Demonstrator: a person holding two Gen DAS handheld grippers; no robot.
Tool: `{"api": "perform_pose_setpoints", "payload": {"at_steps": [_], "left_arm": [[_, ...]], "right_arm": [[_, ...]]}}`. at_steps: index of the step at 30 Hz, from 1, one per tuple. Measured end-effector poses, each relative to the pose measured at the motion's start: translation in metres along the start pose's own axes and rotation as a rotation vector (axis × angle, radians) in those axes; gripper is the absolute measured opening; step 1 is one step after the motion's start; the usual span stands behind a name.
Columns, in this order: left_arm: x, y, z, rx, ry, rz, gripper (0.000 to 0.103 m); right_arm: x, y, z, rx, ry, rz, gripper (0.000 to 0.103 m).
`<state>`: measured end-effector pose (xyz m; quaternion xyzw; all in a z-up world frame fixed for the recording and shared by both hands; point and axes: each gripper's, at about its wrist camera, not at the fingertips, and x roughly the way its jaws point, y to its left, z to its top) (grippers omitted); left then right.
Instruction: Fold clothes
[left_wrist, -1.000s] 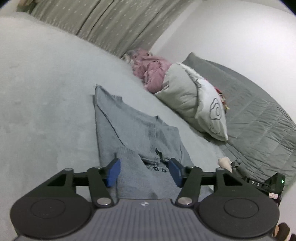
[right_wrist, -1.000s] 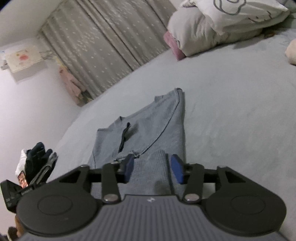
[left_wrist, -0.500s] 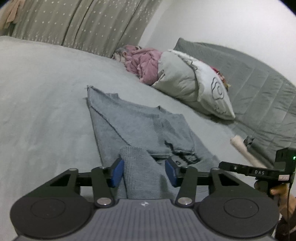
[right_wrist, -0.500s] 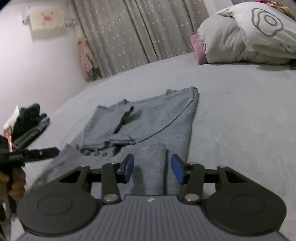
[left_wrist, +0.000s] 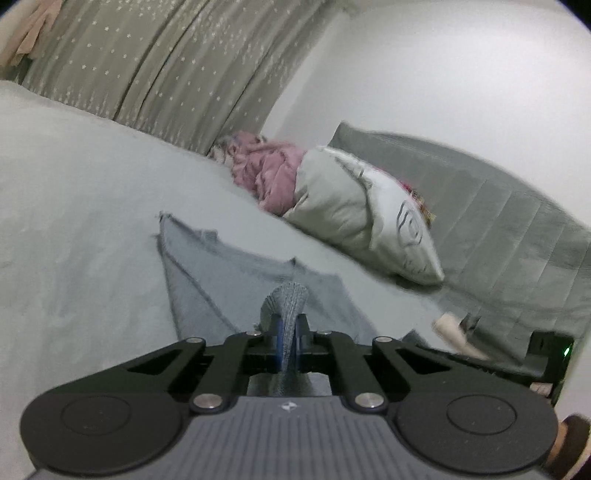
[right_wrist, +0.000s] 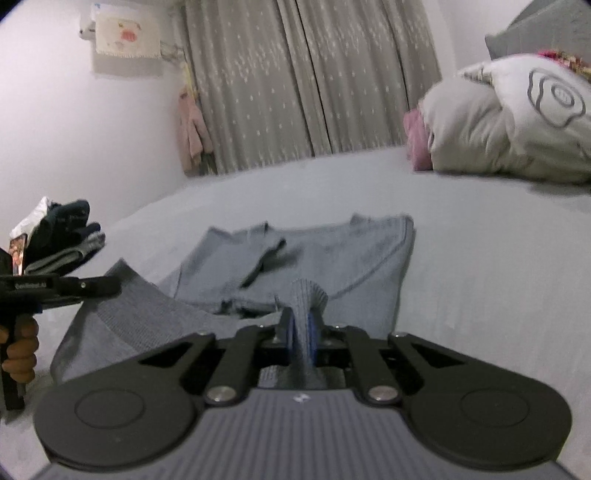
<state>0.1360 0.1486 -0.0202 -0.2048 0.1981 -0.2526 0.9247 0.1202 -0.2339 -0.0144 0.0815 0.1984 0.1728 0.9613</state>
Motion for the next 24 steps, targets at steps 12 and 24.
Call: {"api": "perform_pose_setpoints", "payload": {"at_steps": [12,24], "left_arm": [[0.046,0.019,0.025,-0.032,0.027,0.115,0.005],[0.061,0.044,0.034,-0.108,0.223,0.182,0.049]], "right_arm": [[0.045,-0.018,0.032,0.041,-0.008,-0.034,0.007],[0.080,-0.028,0.029,0.078,0.124,-0.126,0.039]]}}
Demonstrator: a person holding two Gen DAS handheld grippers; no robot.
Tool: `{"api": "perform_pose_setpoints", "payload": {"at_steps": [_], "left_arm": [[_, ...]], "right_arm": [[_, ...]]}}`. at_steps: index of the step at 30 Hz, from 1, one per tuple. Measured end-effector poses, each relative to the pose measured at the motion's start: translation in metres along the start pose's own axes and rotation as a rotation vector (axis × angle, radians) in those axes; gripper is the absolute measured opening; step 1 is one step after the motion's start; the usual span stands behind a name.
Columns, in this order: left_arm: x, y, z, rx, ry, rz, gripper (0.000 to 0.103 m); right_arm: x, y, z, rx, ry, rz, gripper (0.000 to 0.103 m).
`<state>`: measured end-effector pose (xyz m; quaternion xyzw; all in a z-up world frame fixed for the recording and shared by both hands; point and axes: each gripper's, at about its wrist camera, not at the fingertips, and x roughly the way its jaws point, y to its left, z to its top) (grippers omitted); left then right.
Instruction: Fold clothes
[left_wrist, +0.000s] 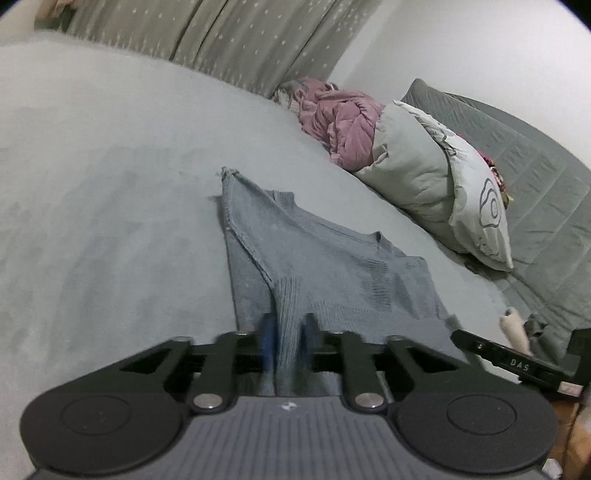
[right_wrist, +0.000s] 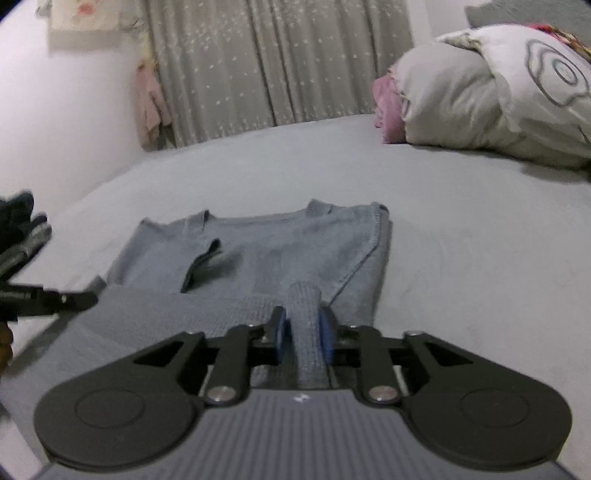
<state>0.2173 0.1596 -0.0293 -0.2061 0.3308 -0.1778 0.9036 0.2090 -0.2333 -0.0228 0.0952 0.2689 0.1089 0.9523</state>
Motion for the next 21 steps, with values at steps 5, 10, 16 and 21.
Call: {"api": "perform_pose_setpoints", "payload": {"at_steps": [5,10,16,21], "left_arm": [[-0.034,0.003,-0.015,-0.001,0.023,0.025,0.060],[-0.060,0.008,-0.037,-0.068,0.038,-0.014,0.060],[-0.077,-0.001,-0.063,-0.099,0.073,-0.075,0.060],[-0.079,-0.006,-0.076,-0.109,0.083,-0.065,0.060]], "right_arm": [[-0.027,-0.021,-0.006,0.098,-0.012,0.021,0.049],[-0.055,-0.030,-0.020,0.149,0.020,0.036,0.050],[-0.086,-0.021,-0.038,0.182,0.048,0.091,0.051],[-0.097,-0.012,-0.054,0.177,0.095,0.071,0.051]]}}
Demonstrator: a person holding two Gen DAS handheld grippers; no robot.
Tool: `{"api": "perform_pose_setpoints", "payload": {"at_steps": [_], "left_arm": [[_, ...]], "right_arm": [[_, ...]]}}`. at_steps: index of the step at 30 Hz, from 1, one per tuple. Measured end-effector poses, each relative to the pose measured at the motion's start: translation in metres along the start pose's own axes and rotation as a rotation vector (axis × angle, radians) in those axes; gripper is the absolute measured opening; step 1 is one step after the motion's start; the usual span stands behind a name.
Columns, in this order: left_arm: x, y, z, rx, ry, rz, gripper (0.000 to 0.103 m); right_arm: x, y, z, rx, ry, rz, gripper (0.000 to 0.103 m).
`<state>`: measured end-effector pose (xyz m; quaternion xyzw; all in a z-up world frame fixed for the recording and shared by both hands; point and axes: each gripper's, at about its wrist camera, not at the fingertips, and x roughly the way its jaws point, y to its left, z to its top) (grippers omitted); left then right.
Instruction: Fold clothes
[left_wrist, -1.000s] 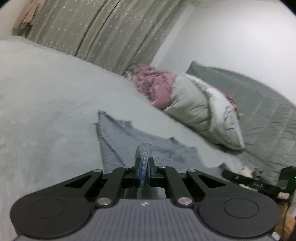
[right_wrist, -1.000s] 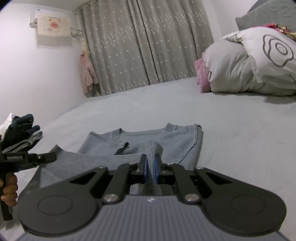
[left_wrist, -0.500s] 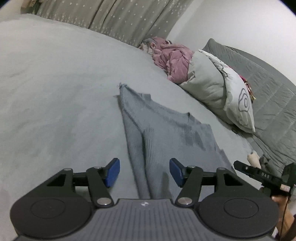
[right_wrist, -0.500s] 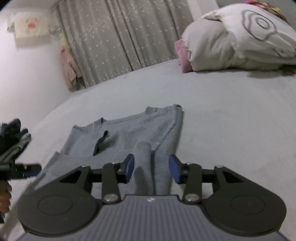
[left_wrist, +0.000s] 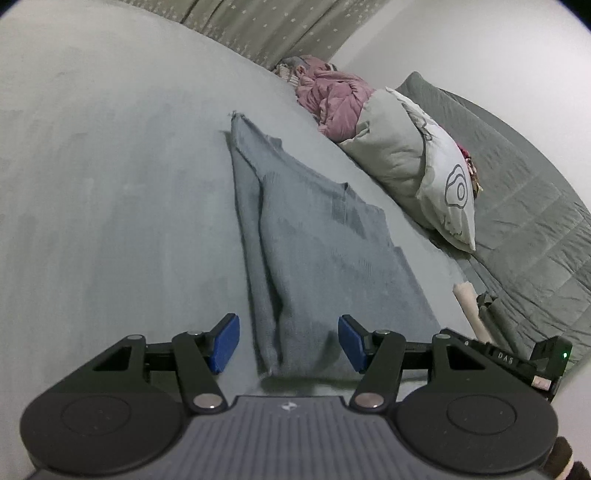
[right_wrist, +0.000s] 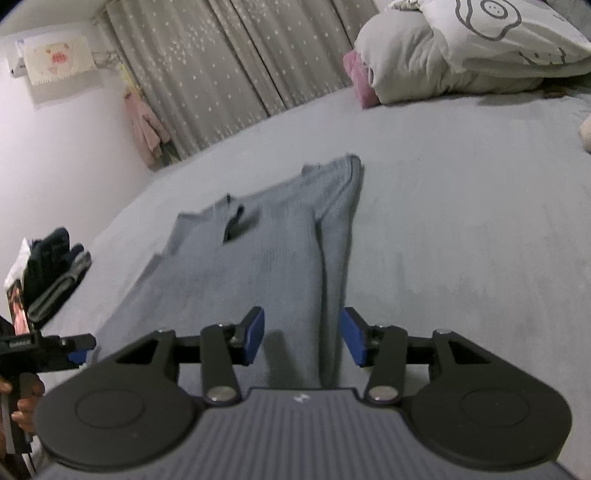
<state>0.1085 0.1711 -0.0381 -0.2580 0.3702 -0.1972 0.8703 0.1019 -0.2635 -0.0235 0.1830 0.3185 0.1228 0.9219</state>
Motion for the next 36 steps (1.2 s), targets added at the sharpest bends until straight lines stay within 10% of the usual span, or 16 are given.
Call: {"api": "perform_pose_setpoints", "payload": {"at_steps": [8,16,36], "left_arm": [[0.004,-0.009,-0.009,-0.003,-0.002,0.014,0.058],[0.011,-0.003,-0.021,-0.064,-0.018,-0.016,0.013],[-0.058,-0.024,-0.059,-0.034,-0.031,-0.030,0.010]], "right_arm": [[0.001,0.001,-0.020,0.080,0.016,0.010,0.048],[0.009,0.000,-0.023,0.153,0.020,0.020,0.025],[-0.061,0.016,-0.036,0.132,-0.003,0.097,0.014]]}}
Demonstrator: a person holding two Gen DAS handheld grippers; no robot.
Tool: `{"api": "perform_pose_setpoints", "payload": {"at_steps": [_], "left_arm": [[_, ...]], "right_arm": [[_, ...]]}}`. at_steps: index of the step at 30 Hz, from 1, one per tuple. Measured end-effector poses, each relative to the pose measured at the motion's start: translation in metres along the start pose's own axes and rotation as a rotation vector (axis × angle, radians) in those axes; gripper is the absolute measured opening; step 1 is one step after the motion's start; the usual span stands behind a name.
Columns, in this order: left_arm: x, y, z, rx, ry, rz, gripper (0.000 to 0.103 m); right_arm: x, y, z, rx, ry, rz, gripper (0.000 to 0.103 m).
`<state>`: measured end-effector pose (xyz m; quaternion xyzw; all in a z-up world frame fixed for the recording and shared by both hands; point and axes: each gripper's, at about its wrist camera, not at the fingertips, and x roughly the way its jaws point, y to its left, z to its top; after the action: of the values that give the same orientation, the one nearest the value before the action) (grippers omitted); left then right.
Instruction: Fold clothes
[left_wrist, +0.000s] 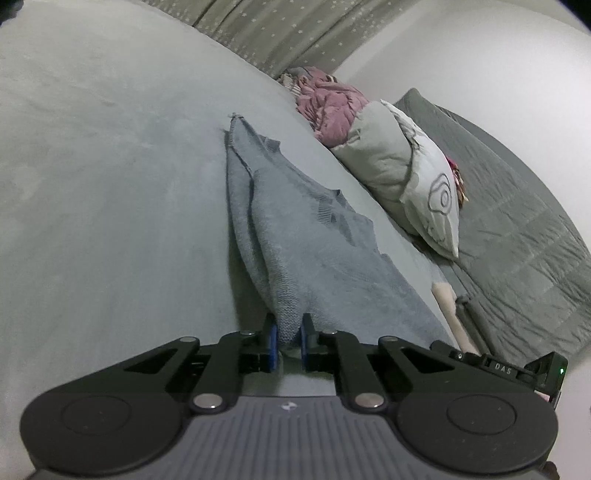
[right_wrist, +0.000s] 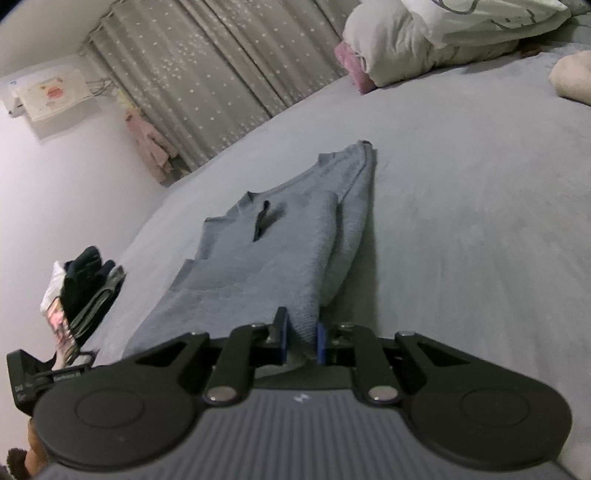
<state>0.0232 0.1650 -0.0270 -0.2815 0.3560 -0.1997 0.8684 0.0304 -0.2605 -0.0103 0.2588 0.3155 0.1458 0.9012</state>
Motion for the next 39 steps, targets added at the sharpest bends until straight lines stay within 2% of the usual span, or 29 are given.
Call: {"api": "perform_pose_setpoints", "payload": {"at_steps": [8,13,20,32,39], "left_arm": [[-0.031,-0.012,-0.038,0.031,0.014,-0.004,0.010],[-0.027,-0.003,-0.055,0.040,0.025,0.028,0.012],[-0.025,0.016,-0.063,0.031,-0.017,-0.054,0.016],[-0.023,0.016,-0.064,0.060,-0.017,-0.076,0.021],[-0.022,0.008,-0.063,0.092,-0.008,-0.096,0.046]], "right_arm": [[-0.037,-0.006,-0.039,0.016,0.016,0.018,0.014],[-0.036,-0.012,-0.054,0.023,0.025,0.000,0.015],[-0.029,-0.024,-0.069,0.053,0.004,0.008,0.015],[-0.026,-0.027,-0.073,0.043,0.001,0.024,0.015],[-0.026,-0.028,-0.072,0.037,0.013,0.029,0.019]]}}
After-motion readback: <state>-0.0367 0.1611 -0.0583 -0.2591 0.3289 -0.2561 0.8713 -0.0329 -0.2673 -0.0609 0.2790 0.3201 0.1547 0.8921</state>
